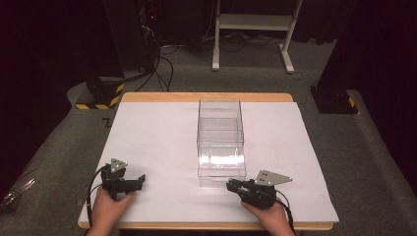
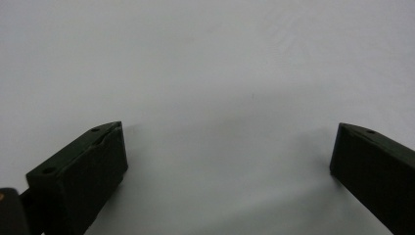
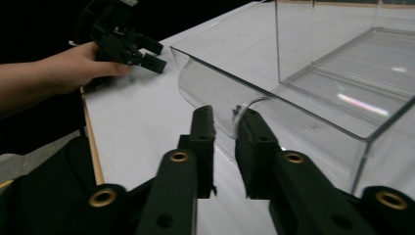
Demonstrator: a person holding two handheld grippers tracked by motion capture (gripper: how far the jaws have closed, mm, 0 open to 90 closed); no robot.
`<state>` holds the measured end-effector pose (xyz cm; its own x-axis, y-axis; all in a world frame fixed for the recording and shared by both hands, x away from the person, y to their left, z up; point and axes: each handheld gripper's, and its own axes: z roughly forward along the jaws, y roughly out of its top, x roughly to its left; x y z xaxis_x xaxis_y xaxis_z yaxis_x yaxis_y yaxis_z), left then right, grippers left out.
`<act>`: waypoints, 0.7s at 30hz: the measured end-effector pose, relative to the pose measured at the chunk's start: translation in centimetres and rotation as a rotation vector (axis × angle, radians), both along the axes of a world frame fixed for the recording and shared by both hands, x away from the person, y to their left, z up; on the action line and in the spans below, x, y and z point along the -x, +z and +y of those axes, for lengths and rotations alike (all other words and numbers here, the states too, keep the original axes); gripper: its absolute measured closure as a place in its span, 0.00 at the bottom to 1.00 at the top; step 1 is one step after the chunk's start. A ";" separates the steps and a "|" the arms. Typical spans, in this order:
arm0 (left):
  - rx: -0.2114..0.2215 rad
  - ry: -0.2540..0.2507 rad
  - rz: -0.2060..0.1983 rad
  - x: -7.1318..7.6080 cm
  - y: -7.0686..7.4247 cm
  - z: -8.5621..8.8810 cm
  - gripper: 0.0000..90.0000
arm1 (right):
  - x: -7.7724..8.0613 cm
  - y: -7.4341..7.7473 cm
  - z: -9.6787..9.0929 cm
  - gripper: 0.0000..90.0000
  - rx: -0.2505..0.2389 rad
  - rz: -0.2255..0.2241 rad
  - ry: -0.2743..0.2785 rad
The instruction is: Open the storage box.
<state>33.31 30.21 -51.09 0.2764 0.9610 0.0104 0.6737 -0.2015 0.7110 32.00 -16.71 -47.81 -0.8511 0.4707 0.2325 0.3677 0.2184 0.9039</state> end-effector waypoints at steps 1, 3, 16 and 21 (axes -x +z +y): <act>0.000 0.000 0.000 0.0 0.0 0.0 0.01 | 0.0 0.0 0.0 0.88 -0.003 -0.007 0.001; 0.000 0.000 0.000 0.0 0.0 0.0 0.01 | 0.1 0.0 0.0 0.90 0.002 -0.008 0.012; 0.000 0.000 0.000 0.0 0.0 0.0 0.01 | 1.7 0.1 -0.4 0.91 0.009 -0.010 0.048; -0.001 0.000 0.000 0.0 0.0 0.0 0.01 | 2.3 0.4 -0.8 0.80 0.017 -0.024 0.028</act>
<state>33.31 30.20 -51.09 0.2761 0.9611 0.0113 0.6735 -0.2018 0.7111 29.67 -17.47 -47.44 -0.8693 0.4501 0.2044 0.3399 0.2439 0.9083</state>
